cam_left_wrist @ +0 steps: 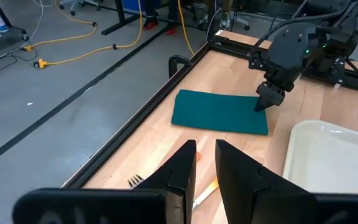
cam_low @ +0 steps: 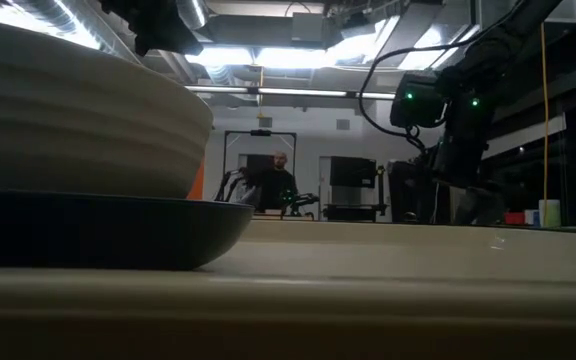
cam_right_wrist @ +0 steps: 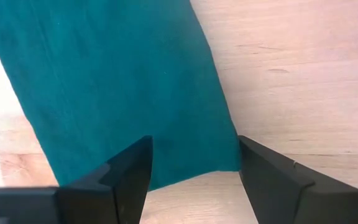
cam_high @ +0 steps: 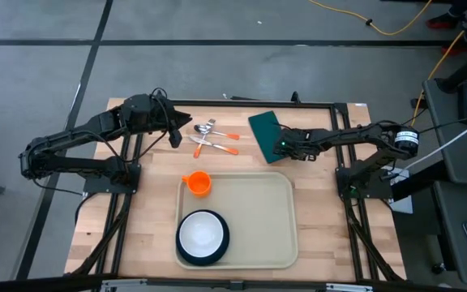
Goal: Set up tray
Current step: Put the dark blue napkin to the right of the black plate on the gray serving tray
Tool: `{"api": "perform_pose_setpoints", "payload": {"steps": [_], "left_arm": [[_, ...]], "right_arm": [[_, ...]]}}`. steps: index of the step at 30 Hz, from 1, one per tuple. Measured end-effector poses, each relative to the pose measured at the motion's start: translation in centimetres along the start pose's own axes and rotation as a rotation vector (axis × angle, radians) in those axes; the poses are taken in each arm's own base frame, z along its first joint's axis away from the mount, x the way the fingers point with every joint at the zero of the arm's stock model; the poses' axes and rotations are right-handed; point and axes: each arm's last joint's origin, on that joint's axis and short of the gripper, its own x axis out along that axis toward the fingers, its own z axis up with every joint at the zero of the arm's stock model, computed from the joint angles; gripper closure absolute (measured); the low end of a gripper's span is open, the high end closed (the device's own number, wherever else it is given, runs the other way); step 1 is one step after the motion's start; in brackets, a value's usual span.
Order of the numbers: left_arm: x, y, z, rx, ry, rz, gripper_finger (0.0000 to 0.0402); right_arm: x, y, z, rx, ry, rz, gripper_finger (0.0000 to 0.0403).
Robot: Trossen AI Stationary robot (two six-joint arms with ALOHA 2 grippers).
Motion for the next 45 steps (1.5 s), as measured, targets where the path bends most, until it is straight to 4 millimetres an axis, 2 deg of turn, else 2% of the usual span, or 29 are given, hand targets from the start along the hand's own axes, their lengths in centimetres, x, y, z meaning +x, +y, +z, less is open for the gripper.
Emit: {"api": "perform_pose_setpoints", "payload": {"steps": [36, 40, 45], "left_arm": [[-0.01, 0.0, -0.01, 0.001, 0.001, 0.0, 0.0347], [-0.01, 0.0, -0.03, 0.001, 0.003, 0.001, 0.0346], [-0.01, 0.0, -0.03, 0.001, 0.003, 0.001, 0.035]], "right_arm": [[0.05, 0.03, 0.02, 0.049, 0.031, 0.01, 0.017], [-0.02, -0.3, -0.5, -0.013, 0.053, -0.033, 0.017], [-0.32, -0.03, -0.65, -0.127, 0.039, 0.008, 0.017]]}}
